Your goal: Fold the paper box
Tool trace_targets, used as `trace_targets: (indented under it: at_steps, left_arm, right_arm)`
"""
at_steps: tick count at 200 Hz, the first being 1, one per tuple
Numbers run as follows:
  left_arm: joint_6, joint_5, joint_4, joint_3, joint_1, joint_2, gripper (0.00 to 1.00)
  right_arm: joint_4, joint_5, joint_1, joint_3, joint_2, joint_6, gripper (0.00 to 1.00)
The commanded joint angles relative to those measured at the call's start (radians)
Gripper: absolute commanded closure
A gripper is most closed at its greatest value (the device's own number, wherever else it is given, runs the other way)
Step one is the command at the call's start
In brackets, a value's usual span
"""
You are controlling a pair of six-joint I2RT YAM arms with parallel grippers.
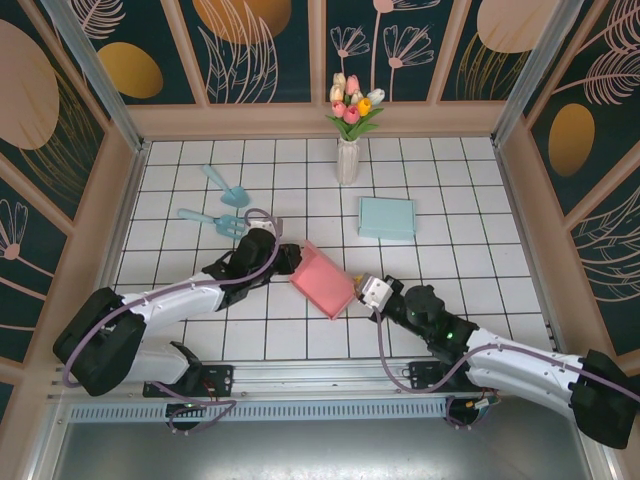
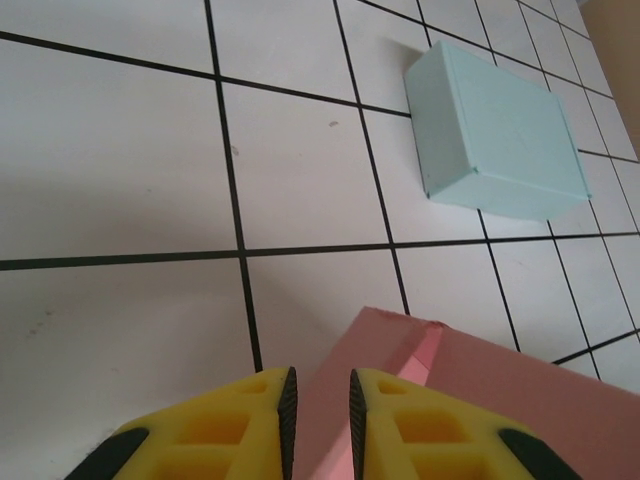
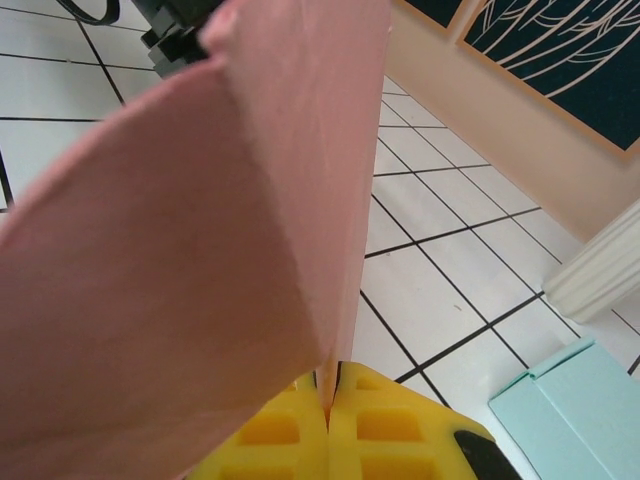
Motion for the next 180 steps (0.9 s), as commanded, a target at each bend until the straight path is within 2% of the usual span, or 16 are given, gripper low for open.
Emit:
trace_targets:
  at_steps: [1, 24, 93, 123, 153, 180]
  left_arm:
    - [-0.011, 0.030, 0.058, -0.019, -0.012, 0.000, 0.76]
    - [-0.002, 0.006, 0.058, -0.039, -0.014, 0.000, 0.76]
    - [0.038, -0.026, 0.038, -0.035, -0.014, 0.031, 0.75]
    - [0.035, -0.043, 0.026, -0.057, -0.014, 0.033, 0.76]
    - [0.040, -0.161, -0.060, -0.104, -0.013, -0.067, 0.76]
    - [0.044, -0.231, -0.166, -0.129, -0.014, -0.251, 0.77]
  right_arm:
    - [0.010, 0.001, -0.002, 0.010, 0.008, 0.017, 1.00]
    - [-0.040, -0.015, 0.005, 0.028, 0.036, -0.001, 1.00]
    - [-0.091, 0.137, 0.069, 0.089, 0.255, -0.037, 1.00]
    - [-0.088, 0.181, 0.091, 0.096, 0.297, -0.047, 1.00]
    - [-0.079, 0.233, 0.128, 0.093, 0.298, -0.069, 1.00]
    - [-0.055, 0.246, 0.149, 0.085, 0.308, -0.092, 1.00]
